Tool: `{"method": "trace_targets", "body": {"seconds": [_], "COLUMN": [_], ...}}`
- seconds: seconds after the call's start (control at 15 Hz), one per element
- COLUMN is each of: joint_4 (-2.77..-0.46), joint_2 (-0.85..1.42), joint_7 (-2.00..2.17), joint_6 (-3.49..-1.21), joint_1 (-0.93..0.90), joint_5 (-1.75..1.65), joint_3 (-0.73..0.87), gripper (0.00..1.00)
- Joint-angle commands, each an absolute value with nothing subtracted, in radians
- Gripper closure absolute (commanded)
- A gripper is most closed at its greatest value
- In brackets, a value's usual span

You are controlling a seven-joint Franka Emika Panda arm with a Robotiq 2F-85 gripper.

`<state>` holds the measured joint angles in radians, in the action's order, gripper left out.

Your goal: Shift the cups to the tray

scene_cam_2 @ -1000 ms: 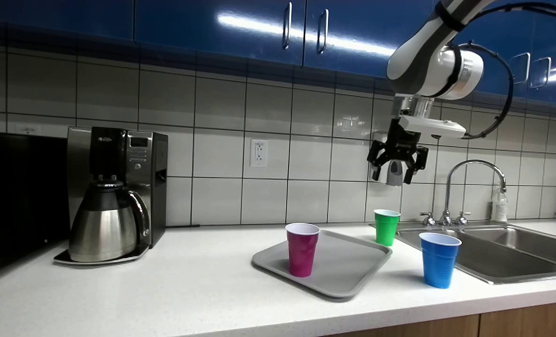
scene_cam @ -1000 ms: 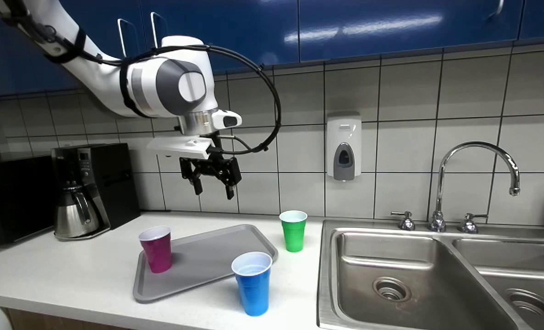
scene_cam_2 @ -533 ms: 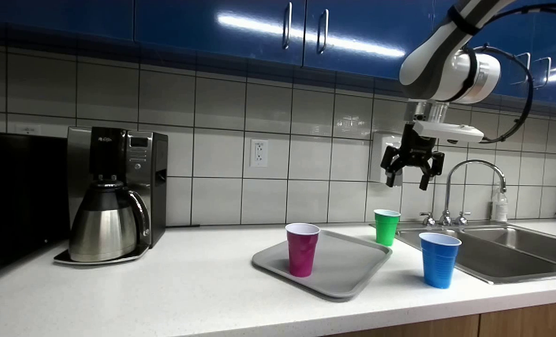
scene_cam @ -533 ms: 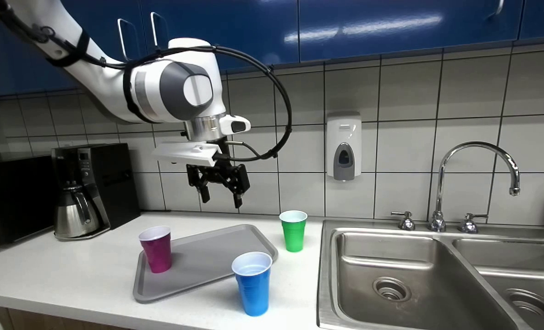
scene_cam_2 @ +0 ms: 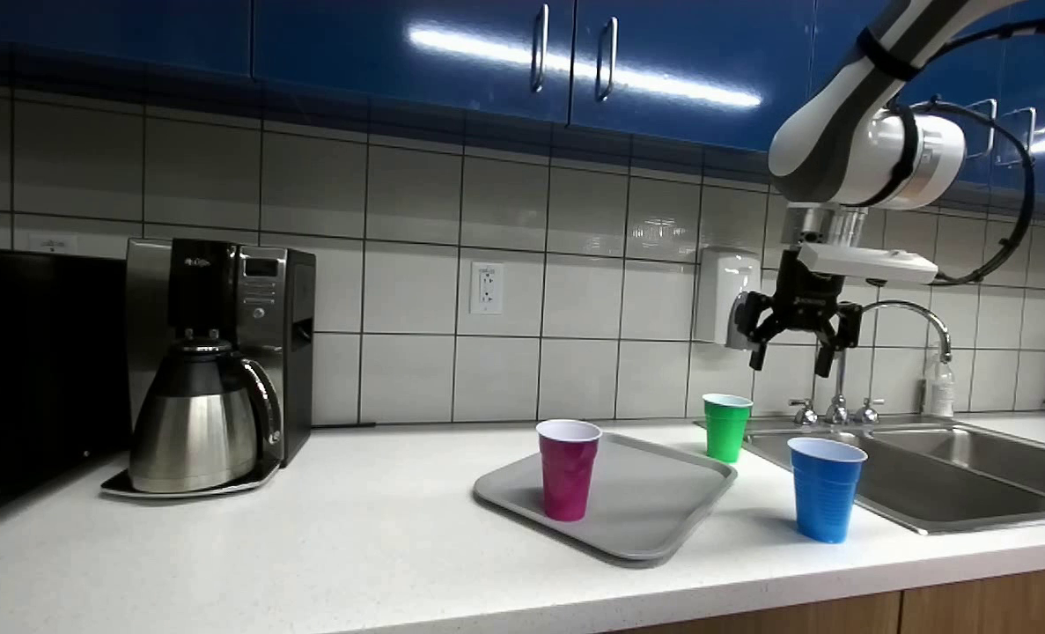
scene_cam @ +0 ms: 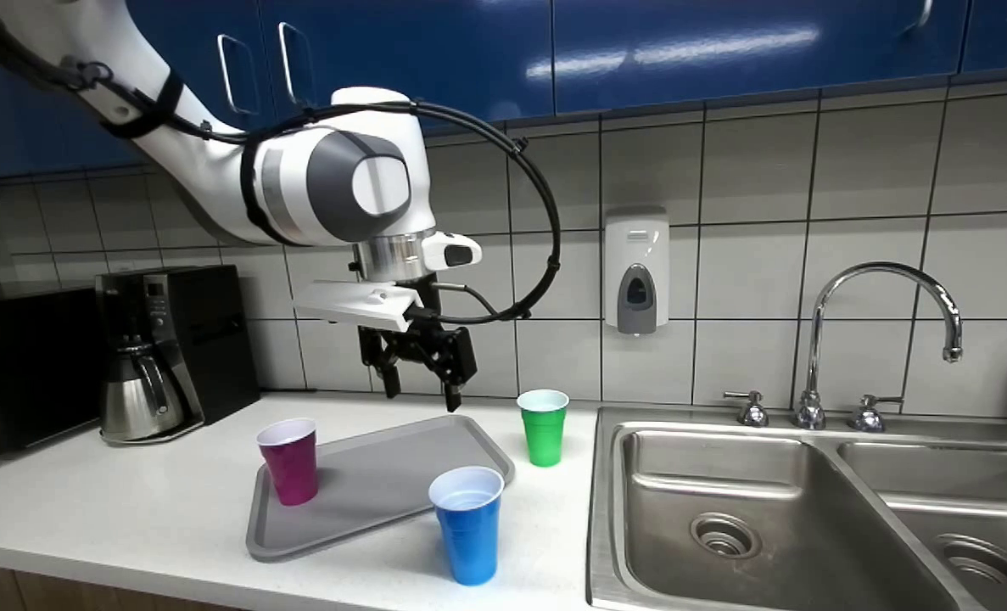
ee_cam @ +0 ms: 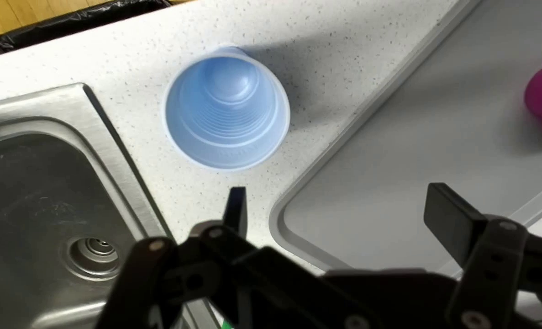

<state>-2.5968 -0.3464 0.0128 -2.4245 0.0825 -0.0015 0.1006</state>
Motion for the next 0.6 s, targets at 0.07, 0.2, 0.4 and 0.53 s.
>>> {"method": "trace_targets", "body": {"seconds": [0.07,0.2,0.4,0.53], "joint_4": [-2.635,-2.627,-2.620,-2.620], "joint_2": [-0.361,-0.374,-0.347,-0.347], "joint_7": [0.007,-0.006,0.011,0.011], "joint_6": [-2.428,-2.410,-2.423,-2.423], "joint_1": [0.106,0.094,0.096,0.096], "joint_5": [-0.021,0.010,0.003,0.003], "joint_3": [0.102,0.108,0.101,0.101], "gripper": [0.00,0.00,0.00,0.00]}}
